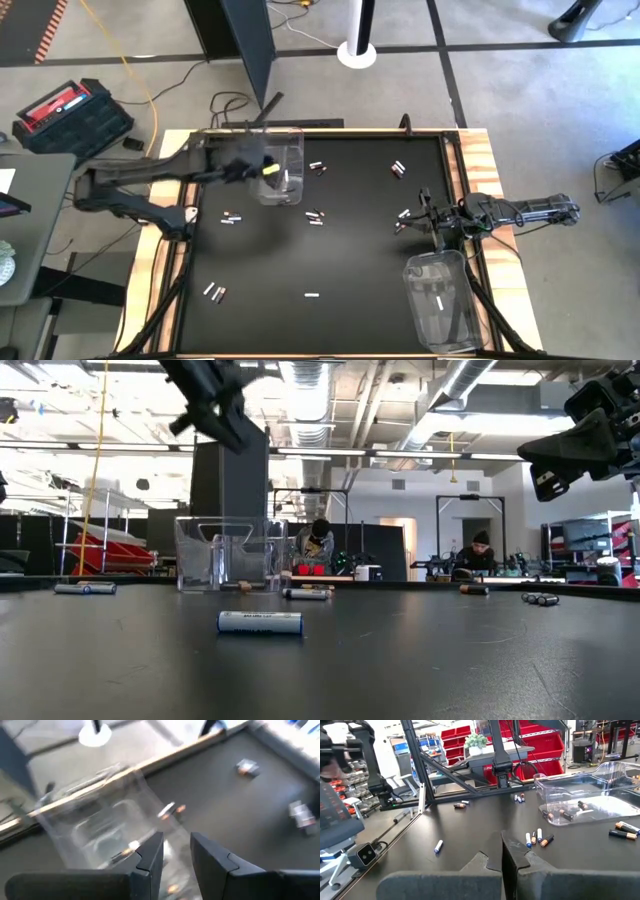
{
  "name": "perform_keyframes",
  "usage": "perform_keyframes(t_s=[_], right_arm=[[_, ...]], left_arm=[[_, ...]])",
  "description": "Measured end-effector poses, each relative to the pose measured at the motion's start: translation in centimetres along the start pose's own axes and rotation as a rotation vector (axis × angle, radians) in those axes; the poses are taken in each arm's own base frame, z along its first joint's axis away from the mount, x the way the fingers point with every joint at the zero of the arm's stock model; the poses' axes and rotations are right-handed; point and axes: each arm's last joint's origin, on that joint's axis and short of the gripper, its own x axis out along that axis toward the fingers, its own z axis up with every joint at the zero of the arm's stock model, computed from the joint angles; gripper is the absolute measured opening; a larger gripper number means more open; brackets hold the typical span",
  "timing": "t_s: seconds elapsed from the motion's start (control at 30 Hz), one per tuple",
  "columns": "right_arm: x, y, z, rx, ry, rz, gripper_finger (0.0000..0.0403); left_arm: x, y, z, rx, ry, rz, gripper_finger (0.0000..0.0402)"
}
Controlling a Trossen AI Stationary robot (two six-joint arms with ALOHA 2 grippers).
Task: Sort batteries
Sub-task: Move the bottom transparent bin to the top of the table
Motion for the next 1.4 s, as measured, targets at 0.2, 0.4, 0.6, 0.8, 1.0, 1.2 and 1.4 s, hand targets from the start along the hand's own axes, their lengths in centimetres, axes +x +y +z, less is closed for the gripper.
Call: perform_keyframes(t_s=[0.2, 0.4, 0.6, 0.8, 1.0, 1.2, 1.4], right_arm=[[0.0, 0.0, 0.0, 0.000, 0.000, 0.000, 0.0011], [0.0, 0.0, 0.1, 0.000, -0.011, 0.002, 0.0011], [0.0, 0.1, 0.5, 0.002, -0.061, 0.009, 0.0011], [0.0, 0.1, 0.5, 0.001, -0.061, 0.008, 0.0011], [0.0, 0.1, 0.4, -0.015, -0.054, 0.005, 0.0011], [0.0, 0.0, 0.4, 0.027, -0.043, 0.004, 0.0011], [0.0, -0.1, 1.5, 0.048, -0.128, -0.062, 0.0011]], left_arm=[[-2.3, -3.2, -4.1, -0.035, -0.103, -0.129, 0.0091], [-3.0, -6.0, -9.2, -0.070, -0.152, -0.222, 0.0091], [-2.7, -6.9, -12.3, -0.002, -0.062, -0.273, 0.0091], [-1.7, -7.3, -13.6, 0.159, -0.005, -0.253, 0.0091], [-0.5, -7.3, -14.2, 0.280, 0.014, -0.208, 0.0091], [-0.2, -6.7, -14.8, 0.459, 0.058, -0.154, 0.0091], [-0.2, -6.2, -15.1, 0.601, 0.093, -0.133, 0.0091]])
